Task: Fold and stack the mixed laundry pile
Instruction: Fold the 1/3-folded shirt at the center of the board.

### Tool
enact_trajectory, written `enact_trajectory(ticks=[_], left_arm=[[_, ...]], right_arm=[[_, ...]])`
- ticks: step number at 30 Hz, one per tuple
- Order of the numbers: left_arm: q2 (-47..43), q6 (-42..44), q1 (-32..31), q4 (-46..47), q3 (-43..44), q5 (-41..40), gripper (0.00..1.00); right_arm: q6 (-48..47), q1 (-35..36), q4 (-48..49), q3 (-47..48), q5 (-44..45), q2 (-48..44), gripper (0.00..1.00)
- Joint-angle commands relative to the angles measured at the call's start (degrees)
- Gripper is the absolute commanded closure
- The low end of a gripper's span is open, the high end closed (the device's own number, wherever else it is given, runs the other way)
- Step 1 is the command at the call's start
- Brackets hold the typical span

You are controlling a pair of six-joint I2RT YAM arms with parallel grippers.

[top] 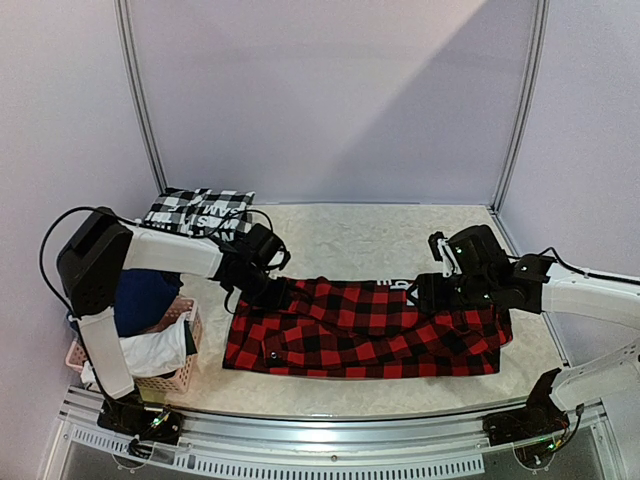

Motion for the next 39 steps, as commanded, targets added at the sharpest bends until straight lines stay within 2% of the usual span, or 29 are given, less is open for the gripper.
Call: enact_trajectory(ticks=[1, 13, 30, 34, 39], left_arm=[[-5.6, -0.9, -1.8, 1.1, -0.4, 2.5, 1.0], [-15.8, -3.8, -3.5, -4.8, -3.3, -0.5, 1.0], [-14.1, -4.5, -3.5, -5.9, -7.2, -6.2, 0.97], [-16.0, -5.1, -4.1, -7.4, -8.7, -7.3, 0.82], [-20.6, -4.7, -6.2, -11.8, -8.5, -14.2, 0.47]], right_arm=[[-0.5, 0.4, -0.3, 0.3, 0.6, 0.5, 0.33], [-2.3, 0.4, -3.2, 3.2, 2.1, -0.1, 0.33], [-1.4, 0.3, -2.2, 2.3, 0.9, 2.2, 0.33], [-0.4, 0.3, -1.7, 1.1, 1.6, 2.8, 0.33], [2.3, 0.4, -1.2, -0.7, 3.5, 3.4, 0.33]])
